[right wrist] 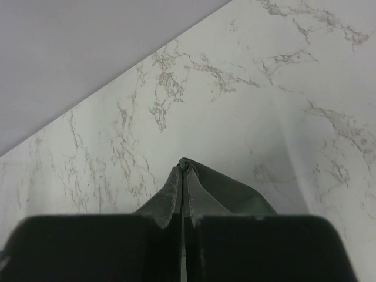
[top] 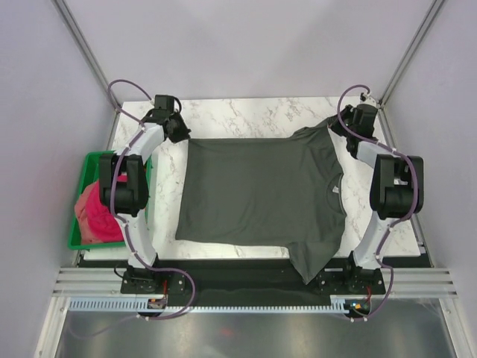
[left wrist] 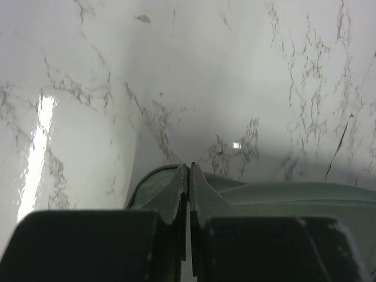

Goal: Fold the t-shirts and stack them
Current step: Flatten the tshirt out, then fold the tshirt

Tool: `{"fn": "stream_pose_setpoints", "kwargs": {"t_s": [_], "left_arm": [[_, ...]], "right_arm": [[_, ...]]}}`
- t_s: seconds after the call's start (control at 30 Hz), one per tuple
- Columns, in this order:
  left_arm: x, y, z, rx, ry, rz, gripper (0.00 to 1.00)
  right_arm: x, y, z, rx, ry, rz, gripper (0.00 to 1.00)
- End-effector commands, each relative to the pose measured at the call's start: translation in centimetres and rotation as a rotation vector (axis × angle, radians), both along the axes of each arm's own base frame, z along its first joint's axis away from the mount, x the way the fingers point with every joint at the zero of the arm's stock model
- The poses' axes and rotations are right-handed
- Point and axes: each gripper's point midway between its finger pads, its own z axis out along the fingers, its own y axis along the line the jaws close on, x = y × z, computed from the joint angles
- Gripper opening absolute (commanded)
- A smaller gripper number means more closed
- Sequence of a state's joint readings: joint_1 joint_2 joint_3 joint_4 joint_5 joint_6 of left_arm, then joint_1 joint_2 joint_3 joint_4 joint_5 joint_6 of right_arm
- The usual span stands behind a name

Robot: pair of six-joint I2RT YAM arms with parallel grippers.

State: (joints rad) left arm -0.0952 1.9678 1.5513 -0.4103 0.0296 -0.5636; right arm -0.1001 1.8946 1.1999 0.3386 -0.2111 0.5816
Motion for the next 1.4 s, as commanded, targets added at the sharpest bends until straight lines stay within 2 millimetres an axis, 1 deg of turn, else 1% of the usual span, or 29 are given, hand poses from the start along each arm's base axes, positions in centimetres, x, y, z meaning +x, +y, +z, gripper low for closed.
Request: {"fn": "stream_pose_setpoints", "kwargs": {"t_s": [0.0,0.03,0.07,0.13,0.2,0.23,0.27,0.3,0.33,0.4,0.43,0.5,0.57,0.6,0.63,0.67,0.7,0.73,0.77,0.8,0.83,0.9,0.93,1.0,1.13,1.17,1.2,1.23,1.37], "left_arm": [[4.0,-0.4,2.7,-0.007,-0.127,-0.075,0.02],[4.8,-0.4,3.4,-0.007,-0.149,-0.076,0.02],[5.3,-0.4,3.1,-0.008,-0.147,-0.076,0.02],[6.5,-0.3,2.3,-0.013,-0.144,-0.08,0.02],[7.1,-0.1,1.9,-0.03,-0.141,-0.079,0.02],[7.7,0.0,1.1,-0.039,-0.133,-0.08,0.02],[7.9,0.1,0.9,-0.052,-0.131,-0.083,0.02],[8.2,0.2,0.5,-0.059,-0.127,-0.084,0.02],[8.5,0.3,0.2,-0.062,-0.126,-0.082,0.02],[8.8,0.4,-0.2,-0.067,-0.123,-0.087,0.02],[9.0,0.6,-0.4,-0.063,-0.122,-0.087,0.02],[9.1,0.4,-0.2,-0.072,-0.128,-0.099,0.02],[9.1,0.3,0.4,-0.092,-0.136,-0.113,0.02],[8.8,0.2,0.4,-0.099,-0.132,-0.116,0.02],[8.7,0.3,0.5,-0.105,-0.132,-0.12,0.02],[8.5,0.2,1.5,-0.111,-0.145,-0.129,0.02],[8.1,0.1,1.5,-0.111,-0.139,-0.135,0.02],[7.8,0.1,1.7,-0.11,-0.138,-0.136,0.02],[7.5,0.1,2.7,-0.106,-0.155,-0.144,0.02],[6.9,0.1,2.4,-0.105,-0.14,-0.147,0.02],[6.5,0.0,2.6,-0.105,-0.139,-0.151,0.02],[5.4,0.0,2.8,-0.105,-0.127,-0.152,0.02],[5.0,0.1,2.8,-0.104,-0.12,-0.152,0.02],[3.9,0.0,3.0,-0.108,-0.106,-0.153,0.02],[2.1,-0.2,2.5,-0.118,-0.058,-0.165,0.02],[1.7,-0.2,2.1,-0.119,-0.042,-0.17,0.02],[1.3,-0.2,1.8,-0.12,-0.028,-0.172,0.02],[1.0,-0.3,1.8,-0.123,-0.023,-0.175,0.02],[-1.3,-0.1,-0.3,-0.114,0.044,-0.167,0.02]], "right_arm": [[3.9,0.4,2.8,0.006,-0.132,0.043,0.0],[5.0,0.5,3.7,0.003,-0.156,0.048,0.0],[5.8,0.6,1.7,0.006,-0.125,0.056,0.0],[7.7,0.9,1.0,0.009,-0.128,0.071,0.0],[8.7,1.3,0.6,0.012,-0.126,0.089,0.0],[9.7,1.6,1.7,0.009,-0.153,0.097,0.0],[10.2,1.6,0.5,0.005,-0.135,0.099,0.0],[10.5,1.6,0.2,-0.006,-0.125,0.104,0.0],[11.1,1.6,1.0,-0.015,-0.144,0.106,0.0],[11.4,1.3,0.0,-0.027,-0.12,0.101,0.0],[11.8,1.2,0.2,-0.035,-0.124,0.096,0.0],[11.8,1.1,0.1,-0.041,-0.1,0.094,0.0],[11.6,0.9,1.0,-0.046,-0.097,0.086,0.0],[11.0,0.8,0.2,-0.046,-0.061,0.079,0.0],[10.6,0.3,1.5,-0.059,-0.067,0.045,0.0],[10.0,0.0,1.5,-0.062,-0.05,0.031,0.0],[9.2,-0.2,0.7,-0.068,-0.019,0.016,0.0],[8.7,-0.4,2.0,-0.081,-0.029,0.005,0.0],[8.1,-0.5,1.9,-0.088,-0.011,0.001,0.0],[7.3,-0.6,1.0,-0.091,0.019,-0.003,0.0],[6.7,-0.7,2.1,-0.1,0.012,-0.009,0.0],[5.1,-1.2,1.0,-0.117,0.063,-0.035,0.0],[4.4,-1.3,2.2,-0.125,0.05,-0.043,0.0],[2.8,-1.7,2.0,-0.141,0.078,-0.06,0.0],[0.2,-2.1,1.2,-0.161,0.133,-0.074,0.0],[-0.9,-2.2,-0.1,-0.166,0.167,-0.075,0.0],[-1.5,-2.5,-0.3,-0.17,0.173,-0.084,0.0],[-2.2,-2.7,0.5,-0.177,0.16,-0.092,0.0],[-4.8,-3.0,-0.8,-0.169,0.19,-0.099,0.0]]}}
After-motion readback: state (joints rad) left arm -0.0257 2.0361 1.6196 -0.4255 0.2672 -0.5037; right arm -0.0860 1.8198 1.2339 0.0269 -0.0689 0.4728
